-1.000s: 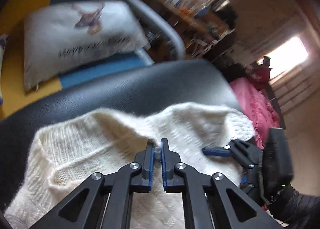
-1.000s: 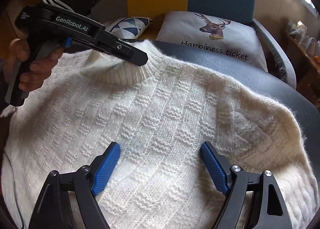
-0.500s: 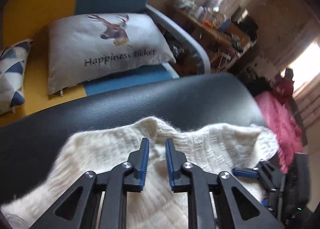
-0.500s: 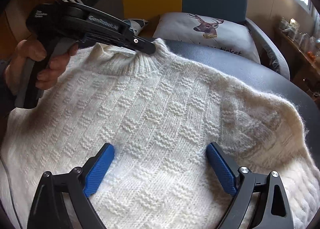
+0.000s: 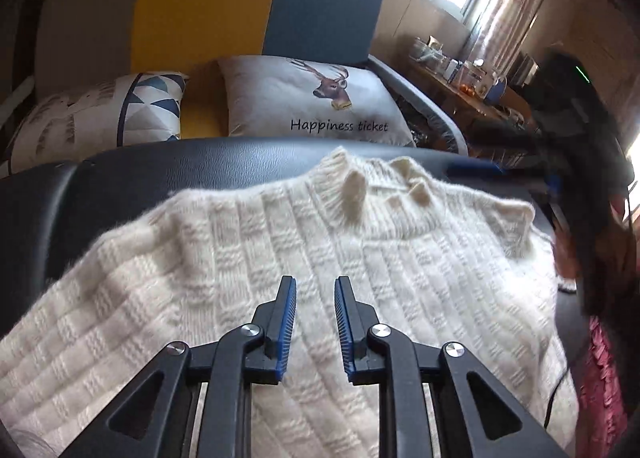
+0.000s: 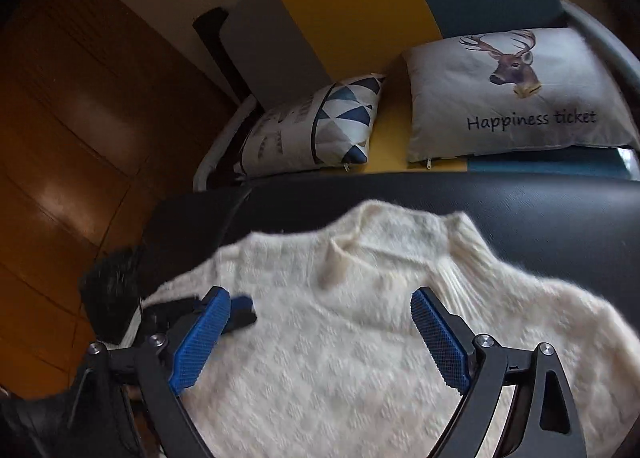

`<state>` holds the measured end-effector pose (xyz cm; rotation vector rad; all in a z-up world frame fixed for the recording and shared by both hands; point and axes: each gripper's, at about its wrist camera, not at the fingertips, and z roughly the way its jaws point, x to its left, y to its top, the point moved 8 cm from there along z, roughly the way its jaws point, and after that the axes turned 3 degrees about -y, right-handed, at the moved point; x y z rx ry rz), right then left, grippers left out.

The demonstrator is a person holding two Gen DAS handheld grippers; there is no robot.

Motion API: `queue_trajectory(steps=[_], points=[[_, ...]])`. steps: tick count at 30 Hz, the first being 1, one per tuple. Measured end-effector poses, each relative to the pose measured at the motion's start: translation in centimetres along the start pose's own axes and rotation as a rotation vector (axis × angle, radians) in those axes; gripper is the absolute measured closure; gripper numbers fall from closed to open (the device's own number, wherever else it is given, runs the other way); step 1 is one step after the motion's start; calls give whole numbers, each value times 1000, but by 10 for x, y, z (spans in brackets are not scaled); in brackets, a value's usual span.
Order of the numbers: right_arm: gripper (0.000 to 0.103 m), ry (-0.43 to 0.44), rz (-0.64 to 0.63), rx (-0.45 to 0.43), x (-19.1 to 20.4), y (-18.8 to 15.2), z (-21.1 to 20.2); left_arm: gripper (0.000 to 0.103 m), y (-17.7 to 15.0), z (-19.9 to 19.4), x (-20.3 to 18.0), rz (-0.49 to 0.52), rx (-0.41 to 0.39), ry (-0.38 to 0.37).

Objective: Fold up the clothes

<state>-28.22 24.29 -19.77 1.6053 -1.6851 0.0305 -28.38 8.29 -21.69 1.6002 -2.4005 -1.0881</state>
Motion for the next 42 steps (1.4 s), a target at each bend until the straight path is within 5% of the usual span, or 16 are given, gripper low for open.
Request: queue_trajectory(steps=[5, 7, 10, 12, 14, 18, 21, 24, 25, 31, 35, 38, 42], points=[[10, 88, 203, 143, -14, 22, 69, 84, -21, 4, 1, 41, 18, 28], [18, 77, 207, 151, -16, 23, 84, 84, -24, 4, 1, 45, 19, 24], [54, 145, 143, 138, 5, 24, 91, 84, -24, 5, 4, 10, 12, -8], [54, 111, 100, 210, 14, 14, 107, 84, -24, 5, 5, -7, 11, -29], [55, 102, 81, 213, 19, 12, 113, 84, -24, 6, 7, -20, 7, -45], [84, 80, 52, 123, 25, 27, 105, 84, -23, 5, 4, -6, 6, -24], [86, 96, 26, 62, 32, 42, 103, 84, -25, 4, -2, 19, 10, 20], [86, 6, 53, 114, 8, 41, 131, 84, -28, 3, -5, 41, 13, 51], [100, -3, 62, 116, 3, 39, 134, 84, -28, 3, -4, 38, 13, 48], [93, -17, 89, 85, -4, 40, 115, 84, -19, -20, 6, 3, -58, 38], [35, -35, 55, 42, -3, 36, 78, 84, 0, -47, 35, -84, -135, 32], [35, -35, 5, 16, 8, 29, 56, 84, 14, -51, 59, -96, -135, 108], [35, -51, -95, 96, 28, -6, 57, 84, 6, -42, 100, -158, -42, 242]])
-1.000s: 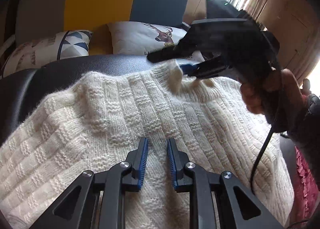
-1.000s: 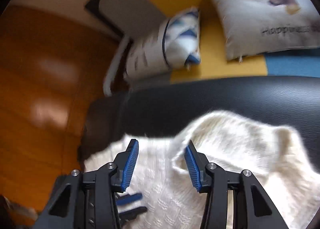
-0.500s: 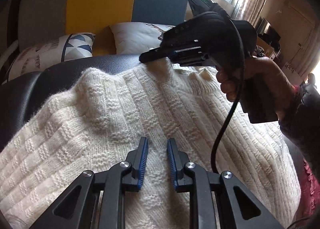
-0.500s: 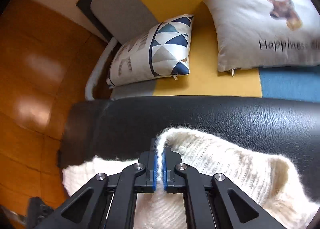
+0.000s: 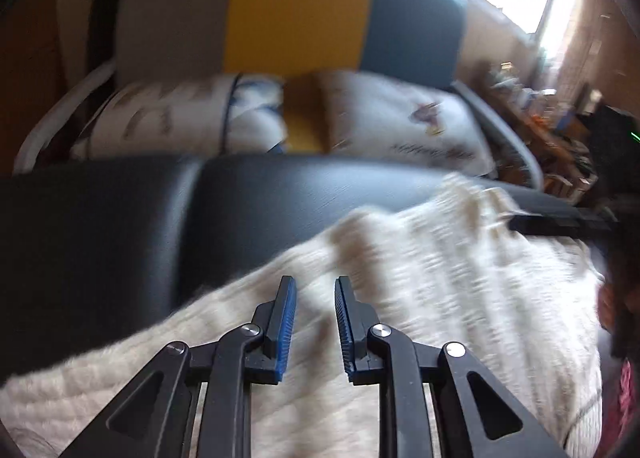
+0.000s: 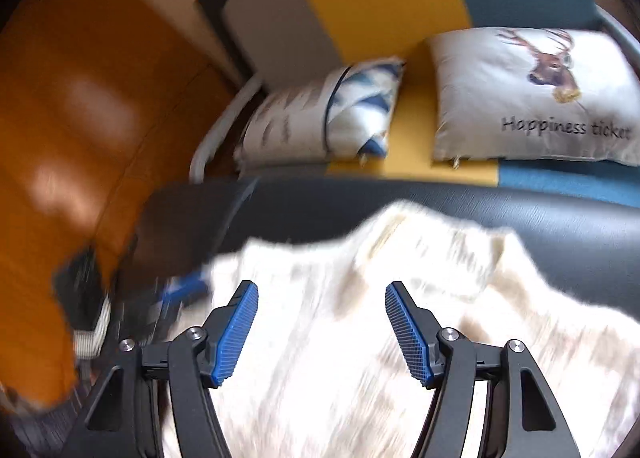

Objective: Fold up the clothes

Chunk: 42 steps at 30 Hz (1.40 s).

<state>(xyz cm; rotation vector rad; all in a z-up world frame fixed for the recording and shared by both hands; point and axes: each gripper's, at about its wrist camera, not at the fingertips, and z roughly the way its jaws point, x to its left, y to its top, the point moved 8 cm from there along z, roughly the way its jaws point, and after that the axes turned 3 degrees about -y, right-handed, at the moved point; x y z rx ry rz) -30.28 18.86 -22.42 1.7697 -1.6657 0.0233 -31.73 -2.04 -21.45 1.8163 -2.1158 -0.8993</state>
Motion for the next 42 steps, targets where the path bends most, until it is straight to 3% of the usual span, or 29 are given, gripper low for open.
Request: queue_trajectory(steps=[2, 6, 11, 12, 14, 18, 20, 24, 27, 30, 36, 42], points=[[35, -46, -42, 58, 5, -18, 13, 84, -10, 1, 16, -44, 15, 13], [35, -152, -70, 60, 0, -32, 32, 83, -26, -9, 29, -32, -8, 86], [23, -105, 61, 35, -1, -30, 21, 82, -23, -19, 30, -47, 14, 125], [17, -89, 84, 25, -1, -34, 9, 82, -22, -28, 25, -51, -1, 135], [7, -56, 98, -26, -3, -49, -27, 82, -25, -49, 10, -60, -38, 74], [6, 27, 152, -53, -11, -109, -97, 79, -55, -84, -35, -16, -62, -44], [5, 9, 168, -42, -14, -146, -122, 79, -79, -95, -56, -3, -55, -85], [3, -70, 213, -19, -28, -216, -153, 79, -128, -106, -89, -1, -17, -152], [3, -120, 253, -2, -46, -261, -162, 79, -165, -106, -101, 17, 28, -141], [3, -273, 249, 35, -68, -294, -164, 79, -194, -102, -100, 47, 73, -91], [0, -478, 112, 10, -57, -323, -155, 79, -214, -103, -97, 160, 52, -13], [0, -516, 158, -99, -51, -335, -160, 76, -201, -97, -83, 164, 46, -5]])
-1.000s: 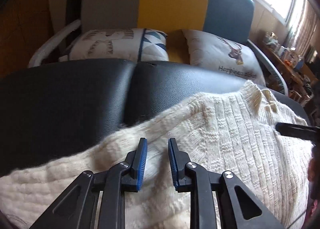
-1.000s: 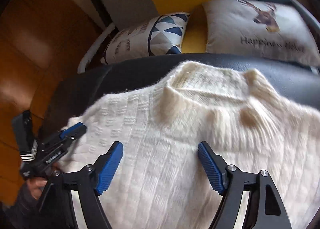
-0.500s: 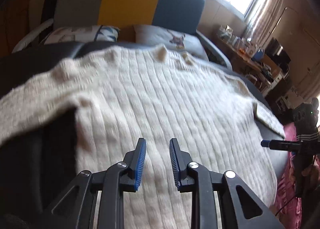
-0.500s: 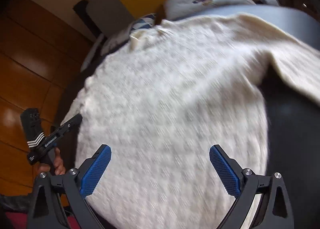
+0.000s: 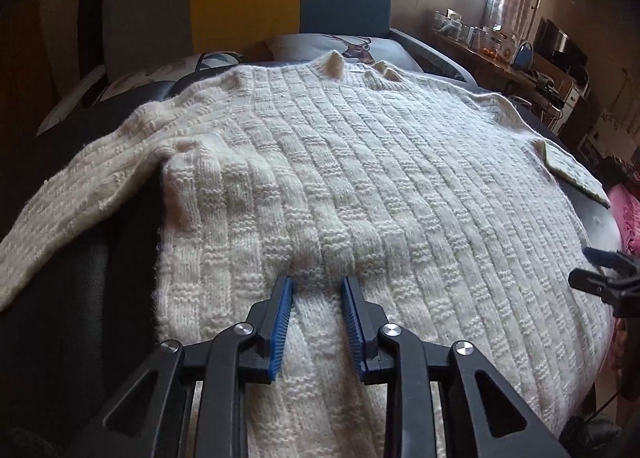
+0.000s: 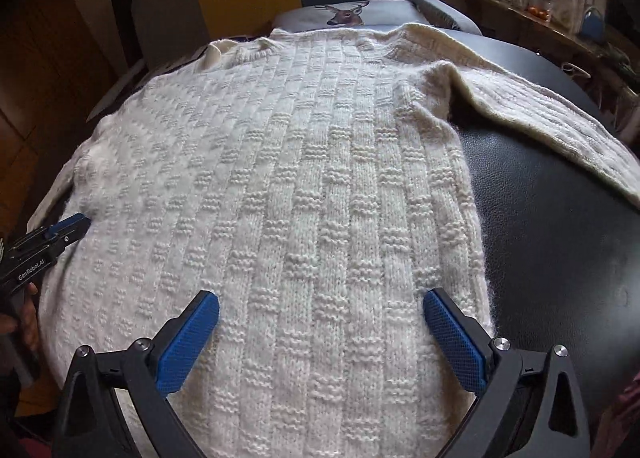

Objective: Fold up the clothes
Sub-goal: 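Open both grippers and lay the sweater flat on the bench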

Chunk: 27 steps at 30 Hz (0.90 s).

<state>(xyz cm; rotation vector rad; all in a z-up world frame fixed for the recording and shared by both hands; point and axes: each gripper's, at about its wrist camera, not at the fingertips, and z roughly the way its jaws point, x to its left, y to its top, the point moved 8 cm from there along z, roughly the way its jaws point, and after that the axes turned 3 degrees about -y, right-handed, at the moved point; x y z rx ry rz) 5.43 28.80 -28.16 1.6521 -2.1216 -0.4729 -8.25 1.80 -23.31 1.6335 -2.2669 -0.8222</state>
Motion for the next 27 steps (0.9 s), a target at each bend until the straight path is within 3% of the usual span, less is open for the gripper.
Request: queue_trajectory(steps=[3, 5, 8, 11, 15, 18, 20, 27], points=[[0, -31, -54, 0, 10, -7, -2, 76, 3, -6, 8, -62, 30, -3], [0, -55, -101, 19, 19, -10, -3, 76, -1, -22, 3, -123, 0, -44], [0, 21, -75, 26, 26, -6, -18, 76, -9, -50, 18, -200, -72, -76], [0, 70, -41, -30, 36, 12, -29, 76, -21, -71, 31, -261, -118, -108], [0, 34, -45, 2, 43, 20, -12, 76, -38, -71, 24, -232, -99, -133], [0, -50, -75, 77, 41, 10, 13, 77, -60, -49, 16, -215, 2, -120], [0, -91, -132, 60, 40, 5, 13, 77, -65, -49, 13, -196, -15, -111], [0, -72, -123, 67, 34, 4, 9, 77, -47, -64, 13, -233, -56, -157]])
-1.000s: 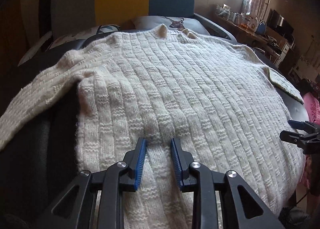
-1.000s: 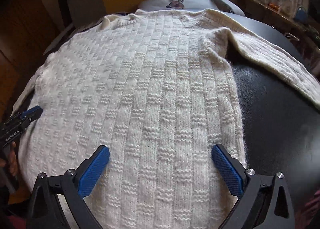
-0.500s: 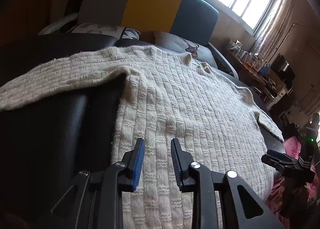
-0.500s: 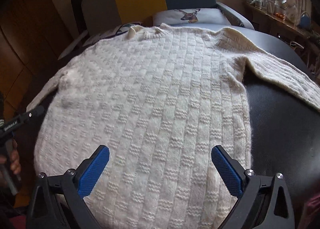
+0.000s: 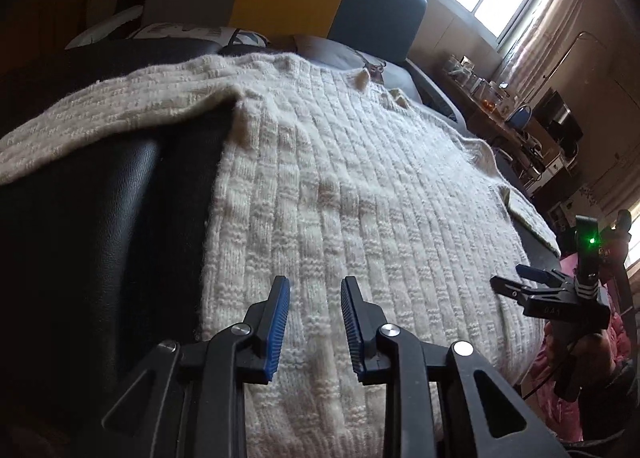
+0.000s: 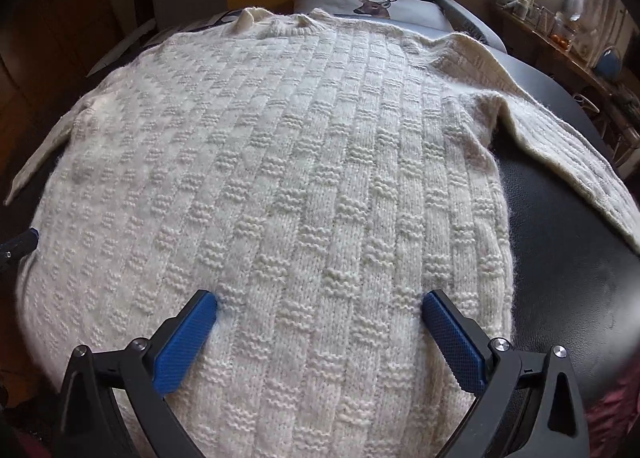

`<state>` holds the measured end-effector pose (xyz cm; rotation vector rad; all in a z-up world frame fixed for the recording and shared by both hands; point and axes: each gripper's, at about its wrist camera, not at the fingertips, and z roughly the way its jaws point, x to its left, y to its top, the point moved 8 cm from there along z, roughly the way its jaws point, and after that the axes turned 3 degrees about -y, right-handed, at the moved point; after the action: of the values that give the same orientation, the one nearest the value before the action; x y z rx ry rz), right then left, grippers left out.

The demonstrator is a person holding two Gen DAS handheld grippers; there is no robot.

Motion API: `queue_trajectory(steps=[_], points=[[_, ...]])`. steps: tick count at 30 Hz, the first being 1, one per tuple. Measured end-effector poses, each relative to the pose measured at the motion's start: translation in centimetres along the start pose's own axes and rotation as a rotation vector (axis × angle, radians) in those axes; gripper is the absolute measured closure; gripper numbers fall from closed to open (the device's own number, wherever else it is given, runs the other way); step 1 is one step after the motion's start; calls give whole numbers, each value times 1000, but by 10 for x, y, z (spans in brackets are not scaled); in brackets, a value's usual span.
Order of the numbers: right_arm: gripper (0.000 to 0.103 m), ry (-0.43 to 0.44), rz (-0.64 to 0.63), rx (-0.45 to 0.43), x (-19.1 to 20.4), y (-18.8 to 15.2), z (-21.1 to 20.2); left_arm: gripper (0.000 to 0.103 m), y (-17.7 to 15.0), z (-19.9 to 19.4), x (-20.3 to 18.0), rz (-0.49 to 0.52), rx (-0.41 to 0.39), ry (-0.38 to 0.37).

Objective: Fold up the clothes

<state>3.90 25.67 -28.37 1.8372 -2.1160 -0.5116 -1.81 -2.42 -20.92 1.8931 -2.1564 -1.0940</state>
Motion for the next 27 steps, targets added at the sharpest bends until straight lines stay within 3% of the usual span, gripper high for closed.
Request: queue_trajectory(steps=[6, 11, 15, 17, 21, 27], points=[[0, 64, 55, -63, 9, 19, -16, 76, 38, 8, -28, 131, -65, 13], [0, 64, 27, -71, 25, 42, -8, 76, 63, 41, -41, 162, -40, 18], [0, 44, 15, -38, 30, 46, 9, 76, 51, 67, -32, 141, 54, 64], [0, 13, 9, 0, 23, 39, 21, 76, 36, 73, -26, 136, 58, 65], [0, 2, -6, -18, 16, 28, 25, 76, 26, 67, -30, 168, 41, 86], [0, 56, 20, -50, 10, 28, 17, 76, 41, 60, -35, 95, 42, 66]])
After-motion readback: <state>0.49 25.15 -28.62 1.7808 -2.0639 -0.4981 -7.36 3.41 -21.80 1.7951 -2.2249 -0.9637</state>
